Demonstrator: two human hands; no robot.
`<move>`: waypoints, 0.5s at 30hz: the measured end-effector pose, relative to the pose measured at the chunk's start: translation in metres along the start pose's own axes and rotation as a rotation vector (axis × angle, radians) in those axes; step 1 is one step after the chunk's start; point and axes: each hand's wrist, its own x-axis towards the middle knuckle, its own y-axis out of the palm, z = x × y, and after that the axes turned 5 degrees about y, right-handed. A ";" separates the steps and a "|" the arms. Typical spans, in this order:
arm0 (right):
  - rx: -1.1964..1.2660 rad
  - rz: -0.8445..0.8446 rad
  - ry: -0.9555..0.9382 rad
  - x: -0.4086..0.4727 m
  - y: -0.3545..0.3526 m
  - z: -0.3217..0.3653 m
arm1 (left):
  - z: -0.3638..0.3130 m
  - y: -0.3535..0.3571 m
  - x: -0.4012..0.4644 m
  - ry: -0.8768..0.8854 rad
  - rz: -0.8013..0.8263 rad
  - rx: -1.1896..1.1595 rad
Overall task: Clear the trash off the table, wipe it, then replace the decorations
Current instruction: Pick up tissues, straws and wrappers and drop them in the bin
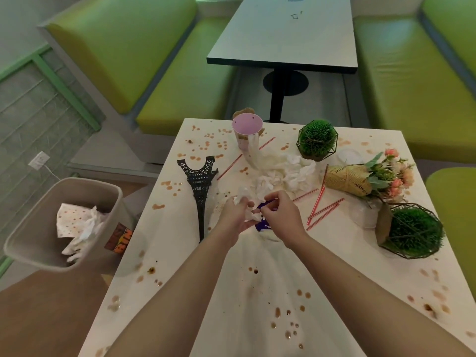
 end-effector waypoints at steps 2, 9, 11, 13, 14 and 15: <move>-0.073 -0.050 -0.014 0.014 0.001 0.000 | -0.004 -0.003 0.008 -0.016 -0.055 0.002; -0.784 -0.048 -0.214 0.067 0.017 0.003 | -0.018 -0.021 0.032 -0.126 -0.056 0.007; -0.916 0.010 -0.241 0.078 0.022 0.001 | -0.019 -0.026 0.040 -0.149 -0.045 0.044; -0.945 0.049 -0.261 0.084 0.025 -0.002 | -0.018 -0.030 0.045 -0.168 -0.043 0.081; -0.925 0.047 -0.265 0.086 0.026 -0.004 | -0.018 -0.031 0.047 -0.174 -0.044 0.089; -0.895 0.036 -0.252 0.087 0.028 -0.006 | -0.017 -0.034 0.049 -0.182 -0.046 0.089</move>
